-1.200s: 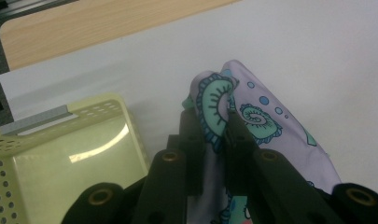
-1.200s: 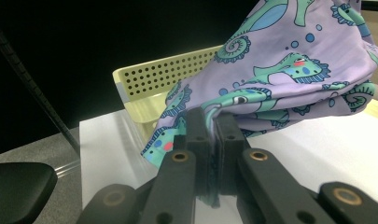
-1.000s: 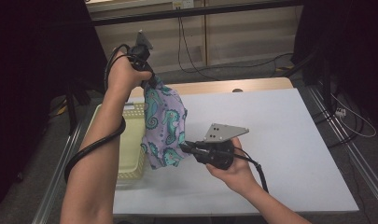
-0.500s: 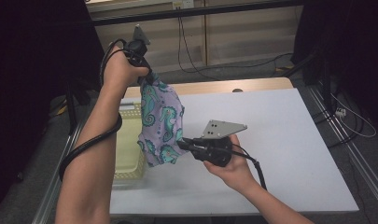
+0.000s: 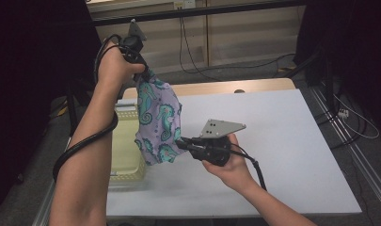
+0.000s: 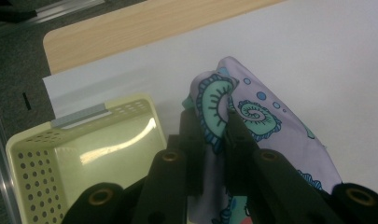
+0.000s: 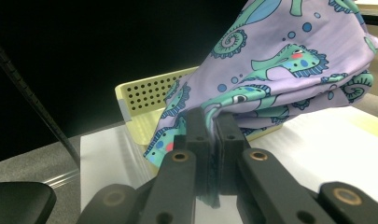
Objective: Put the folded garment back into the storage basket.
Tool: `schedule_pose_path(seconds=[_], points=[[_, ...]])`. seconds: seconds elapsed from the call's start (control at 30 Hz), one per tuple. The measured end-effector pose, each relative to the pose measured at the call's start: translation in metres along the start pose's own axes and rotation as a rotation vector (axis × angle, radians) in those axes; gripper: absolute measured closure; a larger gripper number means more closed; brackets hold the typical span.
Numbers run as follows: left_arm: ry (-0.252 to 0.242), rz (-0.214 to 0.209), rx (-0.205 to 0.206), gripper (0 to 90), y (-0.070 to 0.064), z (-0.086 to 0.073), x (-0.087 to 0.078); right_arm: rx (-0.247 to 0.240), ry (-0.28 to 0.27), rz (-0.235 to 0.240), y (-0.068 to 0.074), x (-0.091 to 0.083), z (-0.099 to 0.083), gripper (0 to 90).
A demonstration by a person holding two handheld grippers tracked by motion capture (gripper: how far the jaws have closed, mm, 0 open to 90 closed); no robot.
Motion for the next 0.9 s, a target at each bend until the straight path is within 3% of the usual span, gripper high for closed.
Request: schedule_pose_path(seconds=[0.43, 0.9], points=[[-0.002, 0.014, -0.022, 81.5, 0.008, -0.005, -0.011, 0.002, -0.016, 0.015, 0.007, 0.006, 0.007, 86.6], [0.0, 0.028, -0.015, 81.5, 0.015, -0.01, -0.019, 0.003, -0.015, 0.028, 0.013, 0.013, 0.007, 86.6]])
Point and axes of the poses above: each handheld gripper's, and its own axes: x roughly forward along the jaws, z roughly out of its top, y roughly to its left, the point moved 4 cm from there along x, roughly forward along the jaws, and after that the axes turned 13 degrees about -z, right-handed, at the moved point
